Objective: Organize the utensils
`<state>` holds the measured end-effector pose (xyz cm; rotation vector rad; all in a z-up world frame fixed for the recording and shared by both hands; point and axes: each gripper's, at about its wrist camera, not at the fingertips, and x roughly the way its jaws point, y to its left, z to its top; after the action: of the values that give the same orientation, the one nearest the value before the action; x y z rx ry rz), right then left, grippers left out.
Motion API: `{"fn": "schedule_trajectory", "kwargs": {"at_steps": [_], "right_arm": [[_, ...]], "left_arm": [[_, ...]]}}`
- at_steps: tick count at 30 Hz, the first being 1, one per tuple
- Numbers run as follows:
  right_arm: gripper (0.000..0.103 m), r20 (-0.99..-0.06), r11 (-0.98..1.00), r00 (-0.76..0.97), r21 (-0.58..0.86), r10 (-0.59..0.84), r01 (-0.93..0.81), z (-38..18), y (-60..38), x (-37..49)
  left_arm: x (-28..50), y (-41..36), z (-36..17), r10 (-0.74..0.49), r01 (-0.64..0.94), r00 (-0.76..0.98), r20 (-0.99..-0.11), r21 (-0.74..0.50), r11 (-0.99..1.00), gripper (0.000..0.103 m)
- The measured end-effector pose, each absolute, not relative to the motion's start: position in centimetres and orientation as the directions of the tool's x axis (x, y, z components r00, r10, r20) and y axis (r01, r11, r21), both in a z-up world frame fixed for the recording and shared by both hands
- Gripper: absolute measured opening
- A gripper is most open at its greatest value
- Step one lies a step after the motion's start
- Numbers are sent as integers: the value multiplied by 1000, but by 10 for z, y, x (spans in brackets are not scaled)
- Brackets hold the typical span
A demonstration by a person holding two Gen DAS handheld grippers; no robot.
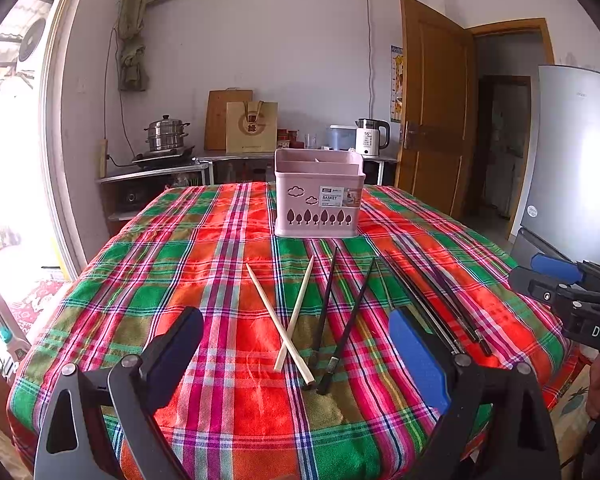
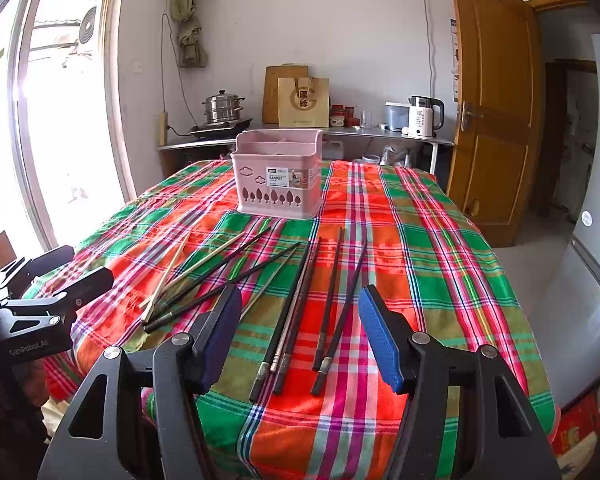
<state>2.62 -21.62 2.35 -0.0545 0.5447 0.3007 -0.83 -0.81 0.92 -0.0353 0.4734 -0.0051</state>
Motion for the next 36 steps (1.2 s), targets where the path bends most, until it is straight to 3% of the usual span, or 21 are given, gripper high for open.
{"fn": "schedule_trajectory", "kwargs": {"at_steps": [25, 36], "right_arm": [[61, -519, 955, 813, 29, 266, -295, 23, -215, 27], [61, -537, 956, 801, 40, 265, -289, 14, -217, 46]], "left_arm": [[-5, -8, 9, -13, -5, 885, -466, -37, 999, 94], [28, 6, -5, -20, -10, 851, -524, -54, 998, 94]]}}
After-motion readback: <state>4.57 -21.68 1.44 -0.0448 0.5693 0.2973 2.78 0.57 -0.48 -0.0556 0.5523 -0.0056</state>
